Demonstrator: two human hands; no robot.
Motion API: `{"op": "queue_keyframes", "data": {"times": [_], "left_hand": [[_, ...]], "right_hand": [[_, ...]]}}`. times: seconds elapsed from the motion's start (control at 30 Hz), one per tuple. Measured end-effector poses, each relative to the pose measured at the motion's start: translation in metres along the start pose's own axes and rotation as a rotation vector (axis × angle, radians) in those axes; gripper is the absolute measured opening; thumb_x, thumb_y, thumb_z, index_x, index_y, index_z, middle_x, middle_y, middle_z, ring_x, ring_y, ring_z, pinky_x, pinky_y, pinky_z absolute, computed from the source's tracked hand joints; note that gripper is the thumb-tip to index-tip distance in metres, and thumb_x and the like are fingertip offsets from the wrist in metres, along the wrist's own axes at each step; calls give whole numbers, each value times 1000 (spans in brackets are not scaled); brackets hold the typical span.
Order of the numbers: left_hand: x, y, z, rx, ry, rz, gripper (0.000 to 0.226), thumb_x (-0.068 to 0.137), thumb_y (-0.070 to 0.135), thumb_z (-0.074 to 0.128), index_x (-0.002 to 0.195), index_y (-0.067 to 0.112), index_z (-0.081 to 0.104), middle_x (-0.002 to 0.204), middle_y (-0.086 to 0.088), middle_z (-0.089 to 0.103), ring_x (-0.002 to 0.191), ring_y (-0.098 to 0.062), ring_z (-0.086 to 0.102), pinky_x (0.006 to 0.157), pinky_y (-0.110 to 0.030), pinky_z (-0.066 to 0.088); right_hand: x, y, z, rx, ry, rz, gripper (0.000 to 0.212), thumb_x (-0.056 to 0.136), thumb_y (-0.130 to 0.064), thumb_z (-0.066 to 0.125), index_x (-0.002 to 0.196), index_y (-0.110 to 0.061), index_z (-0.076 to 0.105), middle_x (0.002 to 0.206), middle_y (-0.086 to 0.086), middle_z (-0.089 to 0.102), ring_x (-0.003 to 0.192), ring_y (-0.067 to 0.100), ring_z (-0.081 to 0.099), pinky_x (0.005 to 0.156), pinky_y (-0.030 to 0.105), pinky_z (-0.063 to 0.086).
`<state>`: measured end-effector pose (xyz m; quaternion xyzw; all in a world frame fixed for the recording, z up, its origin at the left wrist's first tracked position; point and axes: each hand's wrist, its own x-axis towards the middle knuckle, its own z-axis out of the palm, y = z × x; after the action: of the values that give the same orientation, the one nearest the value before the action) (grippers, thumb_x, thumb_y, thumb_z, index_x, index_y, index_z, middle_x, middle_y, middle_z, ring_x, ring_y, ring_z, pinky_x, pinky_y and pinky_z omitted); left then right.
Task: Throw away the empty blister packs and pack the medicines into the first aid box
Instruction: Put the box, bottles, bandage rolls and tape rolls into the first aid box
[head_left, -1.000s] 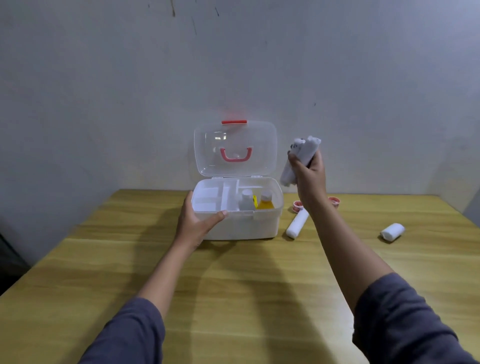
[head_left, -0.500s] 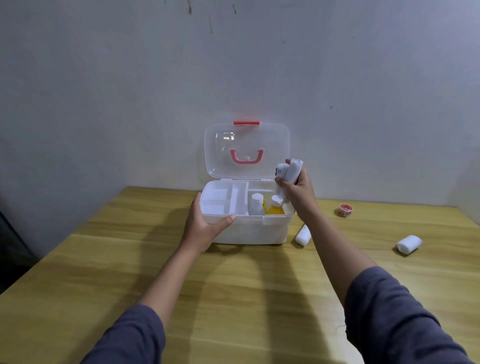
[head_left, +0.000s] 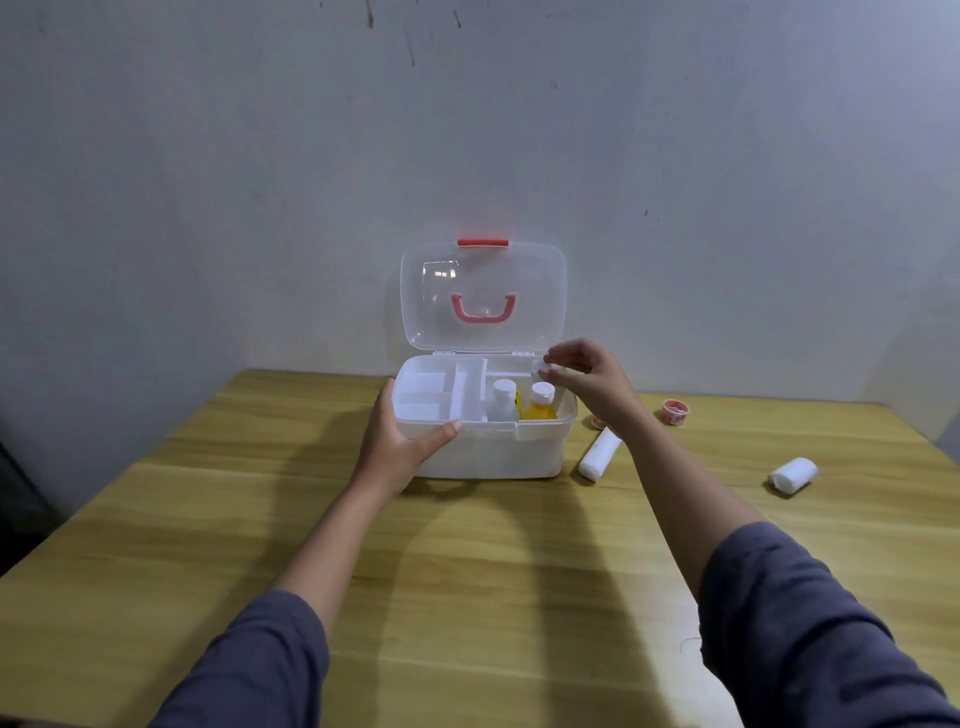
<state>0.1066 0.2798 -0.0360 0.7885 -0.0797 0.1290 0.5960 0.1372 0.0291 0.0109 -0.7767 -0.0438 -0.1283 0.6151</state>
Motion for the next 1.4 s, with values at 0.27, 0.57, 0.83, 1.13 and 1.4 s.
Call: {"op": "queue_keyframes", "data": {"times": [0.27,0.57,0.83,1.13,1.4], "left_hand": [[0,1,0,8,-14,0,87,55,55,79,130,26,48,124,5,61,116,-15,58,100,-43,49],[1,0,2,-9,-2,17,91,53,55,78,132,23,47,126,2,60,118,-16,57,102,-41,46],[0,1,3,-27,-13,33,88,52,56,77,129,28,45,125,4,59,117,-15,56,99,-35,46],[0,0,3,-7,-19,16,97,51,59,76,135,24,43,128,3,57,119,-17,54,100,-37,46],[-3,2,3,-16,-13,0,95,51,59,77,134,26,42,132,4,55,123,-14,52,104,-33,43]], "right_hand": [[-14,-4,-15,-102,43,14,17,85,-14,63,99,-6,66,99,8,68,91,18,62,83,32,51],[-69,40,-118,-471,723,115,30,85,-11,53,113,-6,60,120,16,61,113,31,54,96,30,38],[-88,75,-124,-691,636,496,55,89,-32,50,133,1,38,145,26,31,137,39,24,113,46,20],[-69,63,-33,-602,428,346,62,87,-41,51,134,-4,36,141,24,36,133,38,31,109,45,29],[-62,50,11,-737,134,241,39,86,-16,46,122,0,46,124,25,46,114,40,44,94,42,40]]}}
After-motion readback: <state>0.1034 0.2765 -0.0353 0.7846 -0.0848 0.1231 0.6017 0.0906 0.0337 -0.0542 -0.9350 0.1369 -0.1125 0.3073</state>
